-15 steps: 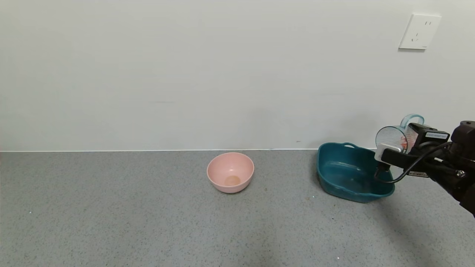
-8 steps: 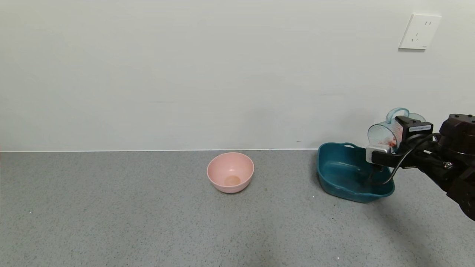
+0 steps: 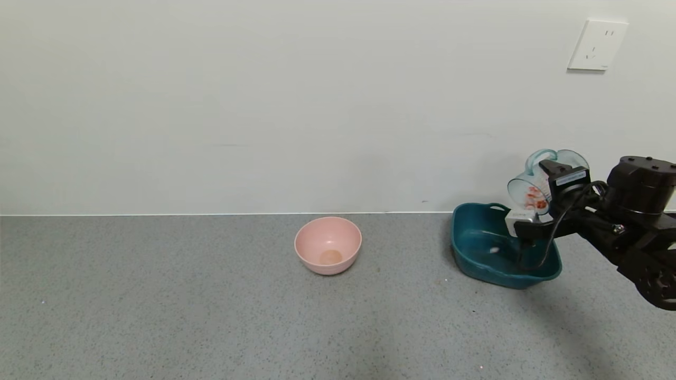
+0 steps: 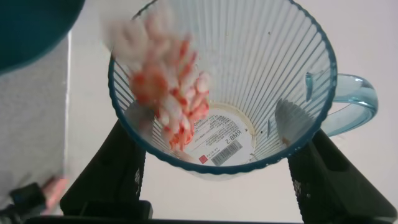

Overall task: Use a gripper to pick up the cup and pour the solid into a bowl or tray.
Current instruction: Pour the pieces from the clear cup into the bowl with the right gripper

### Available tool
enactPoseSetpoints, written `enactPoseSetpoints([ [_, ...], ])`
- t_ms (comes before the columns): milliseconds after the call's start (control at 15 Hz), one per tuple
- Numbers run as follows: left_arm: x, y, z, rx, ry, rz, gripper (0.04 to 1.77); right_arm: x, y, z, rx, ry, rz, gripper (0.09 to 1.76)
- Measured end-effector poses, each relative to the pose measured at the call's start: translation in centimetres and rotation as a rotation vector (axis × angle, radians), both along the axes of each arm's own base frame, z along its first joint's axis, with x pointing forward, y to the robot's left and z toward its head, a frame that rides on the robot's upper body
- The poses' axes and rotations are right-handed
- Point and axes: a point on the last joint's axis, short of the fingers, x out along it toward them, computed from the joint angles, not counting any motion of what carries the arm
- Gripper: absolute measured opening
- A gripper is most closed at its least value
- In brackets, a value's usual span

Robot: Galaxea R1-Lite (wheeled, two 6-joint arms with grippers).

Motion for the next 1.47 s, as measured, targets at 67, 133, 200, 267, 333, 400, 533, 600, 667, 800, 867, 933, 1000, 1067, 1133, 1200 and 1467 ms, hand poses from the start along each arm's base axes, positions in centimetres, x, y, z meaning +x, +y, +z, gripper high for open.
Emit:
enactPoseSetpoints([
  [67,0.0,0.0,0.0,0.0,0.0,0.0,1.72,0.07,0.03,0.16,-0.045,-0.006,0.002,1.34],
  [133,0.0,0.0,0.0,0.0,0.0,0.0,1.72,0.13,0.03,0.5,-0.087,-0.032,0.002,1.34],
  [200,0.0,0.0,0.0,0.0,0.0,0.0,1.72,0.17,0.07,0.76,-0.126,-0.057,0.003,1.34],
  [267,0.0,0.0,0.0,0.0,0.0,0.0,1.72,0.21,0.11,0.87,-0.152,-0.069,0.003,1.34],
  [333,0.0,0.0,0.0,0.0,0.0,0.0,1.72,0.29,0.22,0.87,-0.167,-0.08,0.005,1.34],
  [400,0.0,0.0,0.0,0.0,0.0,0.0,1.72,0.38,0.34,0.74,-0.171,-0.079,0.008,1.34],
  [533,0.0,0.0,0.0,0.0,0.0,0.0,1.72,0.53,0.47,0.45,-0.185,-0.07,0.011,1.34],
  [600,0.0,0.0,0.0,0.0,0.0,0.0,1.72,0.58,0.48,0.36,-0.206,-0.065,0.012,1.34],
  [667,0.0,0.0,-0.01,0.0,0.0,0.0,1.72,0.62,0.5,0.35,-0.226,-0.063,0.012,1.34],
  [800,0.0,0.0,-0.01,0.0,0.0,0.0,1.72,0.66,0.56,0.28,-0.238,-0.059,0.014,1.34],
  [867,0.0,0.0,-0.01,0.0,0.0,0.0,1.72,0.7,0.58,0.25,-0.239,-0.058,0.014,1.34],
  [933,0.0,0.0,-0.01,0.0,0.0,0.0,1.72,0.74,0.58,0.25,-0.241,-0.058,0.014,1.34],
  [1000,0.0,0.0,-0.01,0.0,0.0,0.0,1.72,0.77,0.58,0.25,-0.242,-0.059,0.014,1.34],
  [1067,0.0,0.0,-0.01,0.0,0.0,0.0,1.72,0.79,0.59,0.21,-0.242,-0.057,0.015,1.34],
  [1133,0.0,0.0,-0.01,0.0,0.0,0.0,1.72,0.78,0.58,0.19,-0.238,-0.058,0.017,1.34],
  [1200,0.0,0.0,-0.01,0.0,0.0,0.0,1.72,0.76,0.57,0.12,-0.232,-0.056,0.016,1.34],
  [1467,0.0,0.0,-0.01,0.0,0.0,0.0,1.72,0.62,0.35,0.41,-0.144,-0.102,0.009,1.34],
])
